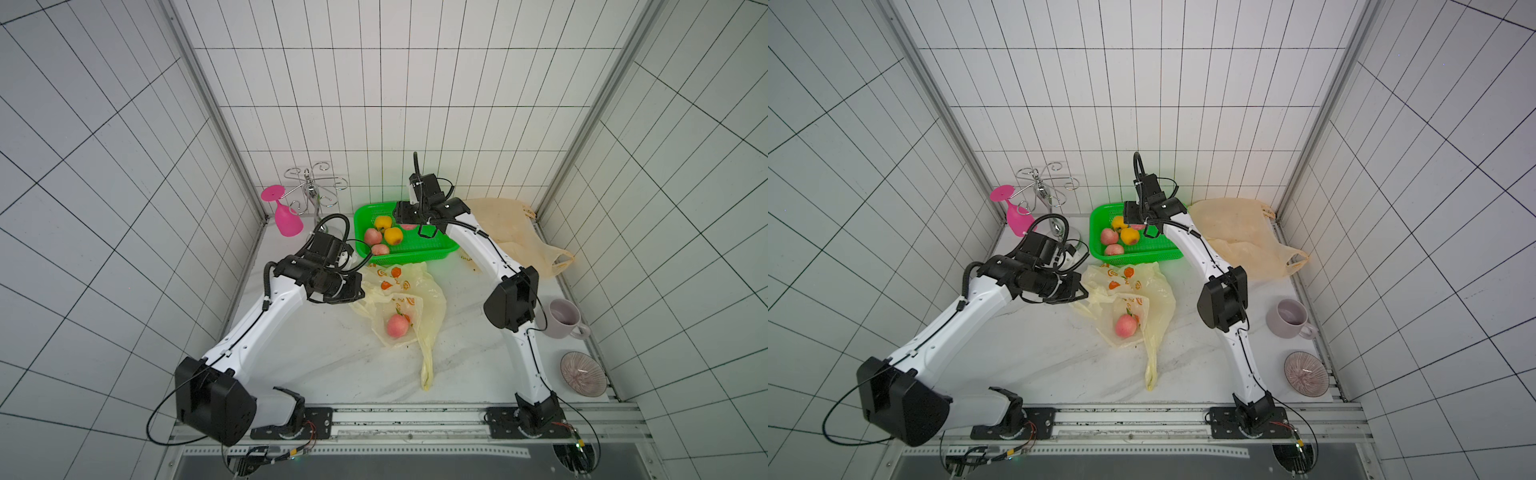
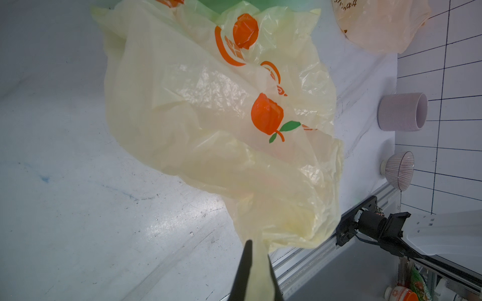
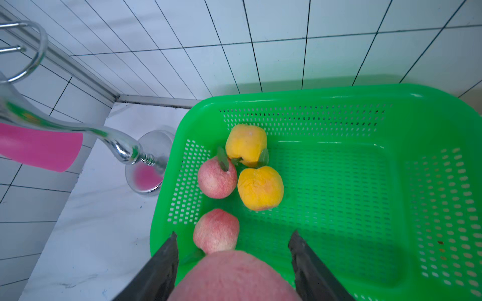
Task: Place the peach into a plastic bag & tie a knot
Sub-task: Pick up the peach from the basket, then place the peach in the plastic bag.
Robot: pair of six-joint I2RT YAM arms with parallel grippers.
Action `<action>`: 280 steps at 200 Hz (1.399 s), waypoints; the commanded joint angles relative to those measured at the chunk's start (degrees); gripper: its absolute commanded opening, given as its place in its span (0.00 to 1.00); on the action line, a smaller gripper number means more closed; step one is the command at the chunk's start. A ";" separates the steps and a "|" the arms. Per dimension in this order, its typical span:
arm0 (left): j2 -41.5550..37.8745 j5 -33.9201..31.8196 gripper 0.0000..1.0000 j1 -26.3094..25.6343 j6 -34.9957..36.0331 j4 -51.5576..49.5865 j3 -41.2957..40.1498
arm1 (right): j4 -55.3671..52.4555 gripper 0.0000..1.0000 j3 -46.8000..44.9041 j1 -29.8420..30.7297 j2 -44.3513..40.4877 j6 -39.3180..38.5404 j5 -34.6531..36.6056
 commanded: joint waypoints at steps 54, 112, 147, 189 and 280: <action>0.68 1.70 0.00 0.03 -0.31 2.64 4.28 | 0.64 0.17 -49.30 11.74 -40.12 5.38 -7.47; -1.24 3.73 0.00 -1.05 -1.50 1.53 5.84 | 6.68 0.10 -57.78 21.92 -39.79 8.47 -9.27; -5.39 3.64 0.00 -3.70 -4.82 0.42 3.98 | 20.60 0.05 -58.03 23.08 -31.89 8.62 -2.28; -8.16 3.09 0.00 -5.93 -7.91 1.95 0.01 | 40.10 0.17 -64.34 25.11 -26.20 6.12 15.73; -6.78 3.53 0.00 -0.61 -4.28 1.56 0.34 | 33.59 0.91 -60.06 23.64 -22.66 2.74 5.05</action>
